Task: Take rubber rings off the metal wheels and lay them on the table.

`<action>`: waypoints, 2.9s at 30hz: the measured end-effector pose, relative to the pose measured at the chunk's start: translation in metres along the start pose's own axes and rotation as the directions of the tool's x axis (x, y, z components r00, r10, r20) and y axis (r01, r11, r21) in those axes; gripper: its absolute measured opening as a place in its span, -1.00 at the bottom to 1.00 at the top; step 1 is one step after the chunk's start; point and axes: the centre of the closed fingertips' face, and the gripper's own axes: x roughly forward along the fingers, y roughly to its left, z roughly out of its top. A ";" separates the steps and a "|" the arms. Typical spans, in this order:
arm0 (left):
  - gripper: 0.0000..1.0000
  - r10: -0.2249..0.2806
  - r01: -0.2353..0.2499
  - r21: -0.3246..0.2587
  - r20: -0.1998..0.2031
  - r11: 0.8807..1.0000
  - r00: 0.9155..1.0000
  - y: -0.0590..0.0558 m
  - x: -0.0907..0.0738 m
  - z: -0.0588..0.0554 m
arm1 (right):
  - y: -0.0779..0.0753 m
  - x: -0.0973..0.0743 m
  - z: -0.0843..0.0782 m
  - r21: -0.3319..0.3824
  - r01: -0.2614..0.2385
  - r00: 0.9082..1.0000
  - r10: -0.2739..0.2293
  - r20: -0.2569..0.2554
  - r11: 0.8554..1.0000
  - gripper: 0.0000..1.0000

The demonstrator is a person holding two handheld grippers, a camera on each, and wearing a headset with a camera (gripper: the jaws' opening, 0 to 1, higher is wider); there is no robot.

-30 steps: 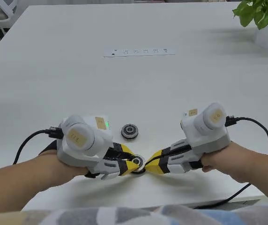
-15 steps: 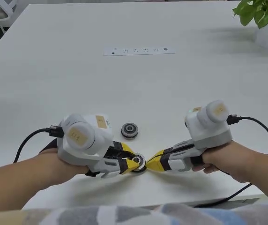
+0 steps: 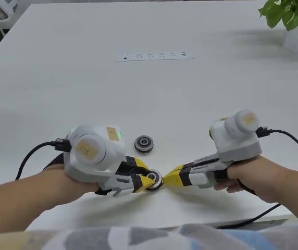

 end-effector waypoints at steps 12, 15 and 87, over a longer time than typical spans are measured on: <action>-0.75 0.008 -0.008 -0.011 -0.004 1.000 1.000 0.001 0.001 0.000 | 0.002 -0.002 0.006 0.087 -0.031 0.998 0.026 0.051 0.996 -1.00; -0.76 0.010 -0.010 -0.018 -0.002 1.000 1.000 0.001 0.001 0.000 | 0.003 -0.001 0.007 0.089 -0.031 0.999 0.027 0.047 0.996 -1.00; -0.64 -0.045 0.047 -0.079 0.025 0.996 0.999 -0.003 -0.008 0.006 | 0.029 -0.002 0.017 0.095 -0.098 0.993 0.091 0.076 0.991 -1.00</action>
